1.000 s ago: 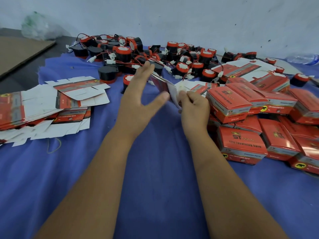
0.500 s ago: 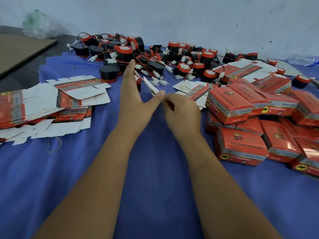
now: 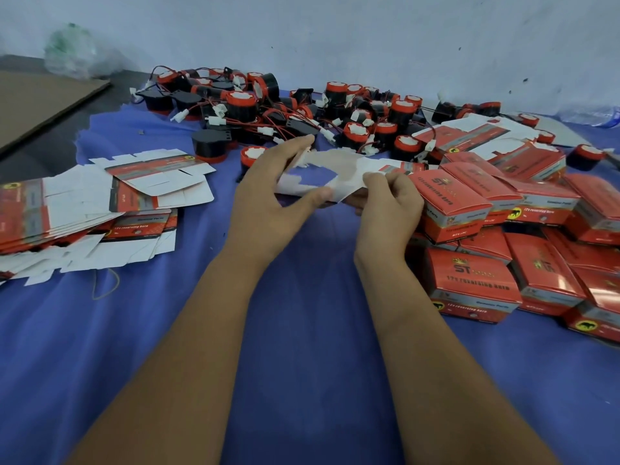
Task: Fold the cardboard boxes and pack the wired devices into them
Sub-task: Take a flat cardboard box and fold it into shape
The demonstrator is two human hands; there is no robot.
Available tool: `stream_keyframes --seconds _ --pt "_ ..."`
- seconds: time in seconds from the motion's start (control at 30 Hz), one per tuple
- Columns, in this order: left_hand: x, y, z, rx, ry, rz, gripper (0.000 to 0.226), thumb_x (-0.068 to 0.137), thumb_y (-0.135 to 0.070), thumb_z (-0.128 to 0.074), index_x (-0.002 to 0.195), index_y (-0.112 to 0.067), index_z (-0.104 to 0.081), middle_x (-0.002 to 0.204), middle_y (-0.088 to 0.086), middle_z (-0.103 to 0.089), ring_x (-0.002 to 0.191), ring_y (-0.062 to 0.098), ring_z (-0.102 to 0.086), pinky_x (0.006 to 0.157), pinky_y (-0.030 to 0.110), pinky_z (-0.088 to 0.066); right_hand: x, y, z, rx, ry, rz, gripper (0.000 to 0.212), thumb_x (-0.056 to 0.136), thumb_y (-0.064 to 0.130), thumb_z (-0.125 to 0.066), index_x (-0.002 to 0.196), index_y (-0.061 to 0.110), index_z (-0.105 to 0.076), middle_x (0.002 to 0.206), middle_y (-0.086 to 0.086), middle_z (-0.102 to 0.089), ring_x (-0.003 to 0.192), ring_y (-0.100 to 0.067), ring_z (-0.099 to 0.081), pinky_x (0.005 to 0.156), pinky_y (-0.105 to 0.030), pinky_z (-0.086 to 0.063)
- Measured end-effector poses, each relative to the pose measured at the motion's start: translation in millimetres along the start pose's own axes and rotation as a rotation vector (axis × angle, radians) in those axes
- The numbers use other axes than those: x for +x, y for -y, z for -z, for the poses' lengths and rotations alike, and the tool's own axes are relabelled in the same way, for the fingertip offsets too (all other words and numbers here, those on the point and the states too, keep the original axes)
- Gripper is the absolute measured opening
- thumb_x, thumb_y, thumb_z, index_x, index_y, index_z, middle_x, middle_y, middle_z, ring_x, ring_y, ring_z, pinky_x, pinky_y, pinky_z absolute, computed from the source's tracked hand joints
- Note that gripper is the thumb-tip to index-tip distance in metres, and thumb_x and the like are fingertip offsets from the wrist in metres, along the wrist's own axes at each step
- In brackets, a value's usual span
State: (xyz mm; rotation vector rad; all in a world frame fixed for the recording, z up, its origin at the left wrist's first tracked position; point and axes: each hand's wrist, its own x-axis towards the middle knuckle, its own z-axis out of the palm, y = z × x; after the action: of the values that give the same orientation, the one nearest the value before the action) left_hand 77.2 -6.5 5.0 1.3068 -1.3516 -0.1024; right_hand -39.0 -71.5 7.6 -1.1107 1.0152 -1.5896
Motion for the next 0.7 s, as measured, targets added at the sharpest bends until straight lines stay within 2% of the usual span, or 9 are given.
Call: stream_keyframes --seconds 0.07,0.13,0.23,0.33,0.43,0.53,0.6,0.63,0.7 --pt "2 -4 0 -0.123 -0.058 0.064 0.048 0.085 -0.027 -0.073 0.129 -0.016 -0.057 0.128 -0.003 -0.06 0.12 0.007 -0.055 0.101 0.022 -0.044 -4 3 -2 0.084 0.188 -0.004 0.004 0.092 0.017 -0.059 0.091 0.013 -0.059 0.095 -0.006 -0.062 0.084 -0.014 -0.06 0.073 -0.024 -0.049" --pt "2 -8 0 -0.273 -0.063 0.123 0.035 0.087 -0.027 -0.068 0.119 -0.02 -0.058 0.122 0.004 -0.064 0.115 0.017 -0.061 0.096 0.032 -0.051 -6 4 -3 0.154 0.407 -0.012 0.023 0.093 0.029 -0.058 0.115 0.023 -0.057 0.114 0.006 -0.062 0.102 -0.002 -0.061 0.082 -0.012 -0.048" --pt "4 -10 2 -0.387 -0.067 0.156 0.025 0.089 -0.024 -0.068 0.111 -0.028 -0.056 0.113 -0.003 -0.064 0.103 0.005 -0.063 0.084 0.022 -0.051 -10 4 -6 0.16 0.537 -0.019 0.037 0.094 0.024 -0.06 0.13 0.017 -0.054 0.123 0.0 -0.065 0.114 -0.012 -0.061 0.096 -0.027 -0.051" --pt "4 -7 -1 -0.407 -0.116 0.233 0.035 0.084 -0.024 -0.076 0.109 -0.025 -0.051 0.109 -0.004 -0.061 0.097 0.005 -0.063 0.078 0.021 -0.053 -11 2 -8 0.121 0.488 -0.041 0.02 0.096 0.015 -0.058 0.116 0.015 -0.062 0.108 0.002 -0.069 0.103 -0.011 -0.064 0.091 -0.028 -0.052" --pt "2 -3 -9 -0.39 -0.121 0.313 0.041 0.085 -0.015 -0.076 0.109 -0.021 -0.043 0.113 0.001 -0.063 0.1 0.013 -0.067 0.081 0.031 -0.058 -11 -1 -9 0.069 0.479 -0.053 0.02 0.095 0.008 -0.052 0.108 0.016 -0.064 0.104 0.0 -0.069 0.099 -0.014 -0.063 0.09 -0.033 -0.051" --pt "4 -6 -12 -0.589 -0.103 0.402 0.021 0.094 -0.031 -0.06 0.108 -0.019 -0.049 0.109 0.004 -0.066 0.098 0.019 -0.066 0.085 0.038 -0.057 -10 -4 -9 0.002 0.467 -0.053 0.028 0.094 0.008 -0.046 0.098 0.03 -0.062 0.097 0.008 -0.066 0.091 -0.01 -0.059 0.079 -0.031 -0.05" --pt "7 -5 -10 -0.819 -0.14 0.461 0.034 0.101 -0.043 -0.036 0.106 -0.018 -0.059 0.101 0.001 -0.071 0.096 0.017 -0.067 0.083 0.036 -0.054 -10 -4 -9 -0.041 0.452 -0.034 0.03 0.093 0.008 -0.044 0.096 0.033 -0.06 0.096 0.013 -0.064 0.09 -0.007 -0.057 0.074 -0.025 -0.048" --pt "8 -3 -8 -0.828 -0.147 0.463 0.037 0.103 -0.041 -0.031 0.104 -0.019 -0.061 0.099 -0.001 -0.073 0.094 0.016 -0.068 0.082 0.034 -0.054 -9 -5 -9 -0.053 0.45 -0.022 0.031 0.092 0.007 -0.044 0.096 0.034 -0.059 0.096 0.014 -0.064 0.089 -0.005 -0.057 0.073 -0.022 -0.048" --pt "6 -2 -9 -0.735 -0.104 0.437 0.025 0.103 -0.031 -0.038 0.103 -0.024 -0.062 0.105 0.0 -0.071 0.097 0.016 -0.066 0.083 0.034 -0.053 -10 -6 -10 -0.066 0.443 -0.007 0.033 0.091 0.007 -0.043 0.094 0.036 -0.058 0.092 0.017 -0.063 0.081 0.002 -0.056 0.068 -0.016 -0.047"
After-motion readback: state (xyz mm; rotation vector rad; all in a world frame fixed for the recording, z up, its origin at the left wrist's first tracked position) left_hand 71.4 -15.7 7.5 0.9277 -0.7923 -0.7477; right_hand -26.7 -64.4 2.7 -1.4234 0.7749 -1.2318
